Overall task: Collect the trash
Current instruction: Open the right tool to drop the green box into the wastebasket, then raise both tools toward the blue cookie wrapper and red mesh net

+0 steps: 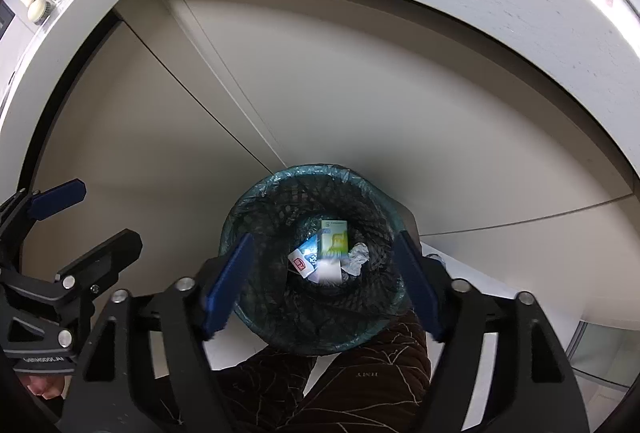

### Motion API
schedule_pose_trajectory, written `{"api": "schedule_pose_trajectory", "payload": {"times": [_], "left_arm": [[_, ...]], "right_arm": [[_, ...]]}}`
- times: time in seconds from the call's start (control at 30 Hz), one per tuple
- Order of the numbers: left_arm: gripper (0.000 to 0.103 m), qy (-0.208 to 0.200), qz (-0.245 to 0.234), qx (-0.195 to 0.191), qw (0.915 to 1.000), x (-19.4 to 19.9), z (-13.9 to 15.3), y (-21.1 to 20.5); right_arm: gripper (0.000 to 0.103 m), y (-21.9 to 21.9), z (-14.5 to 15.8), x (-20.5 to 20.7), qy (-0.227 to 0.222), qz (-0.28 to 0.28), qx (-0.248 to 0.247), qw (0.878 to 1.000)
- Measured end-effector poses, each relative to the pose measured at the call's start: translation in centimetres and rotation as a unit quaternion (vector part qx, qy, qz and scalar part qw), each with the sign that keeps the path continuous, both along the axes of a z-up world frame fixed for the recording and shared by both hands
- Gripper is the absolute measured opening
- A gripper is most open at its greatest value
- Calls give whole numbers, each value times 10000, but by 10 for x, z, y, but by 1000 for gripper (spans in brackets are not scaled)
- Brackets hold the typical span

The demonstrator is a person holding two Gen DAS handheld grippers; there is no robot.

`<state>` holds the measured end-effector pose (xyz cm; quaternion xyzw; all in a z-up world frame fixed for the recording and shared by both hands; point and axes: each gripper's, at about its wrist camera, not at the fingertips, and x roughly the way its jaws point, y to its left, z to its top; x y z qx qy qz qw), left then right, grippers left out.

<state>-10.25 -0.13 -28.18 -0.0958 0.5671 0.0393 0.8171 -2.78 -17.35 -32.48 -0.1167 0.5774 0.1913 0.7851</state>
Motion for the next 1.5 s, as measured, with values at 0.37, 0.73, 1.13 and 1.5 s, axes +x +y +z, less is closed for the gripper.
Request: {"api": "schedule_pose_trajectory", "payload": {"times": [0.37, 0.73, 1.13, 1.5], "left_arm": [[97, -94, -286, -82, 9995, 12, 3, -14], [97, -379, -531, -134, 9978, 27, 46, -25], [96, -665, -532, -363, 9957, 52, 111, -24], [96, -789, -640, -233, 9946, 83, 156, -44]], "right_arm": [[95, -10, 22, 0, -251, -236, -91, 9994], [95, -47, 75, 5, -674, -717, -88, 9951], [95, -88, 149, 15, -1030, -1242, 251, 9866], [95, -105, 191, 40, -1193, -1335, 395, 9830]]}}
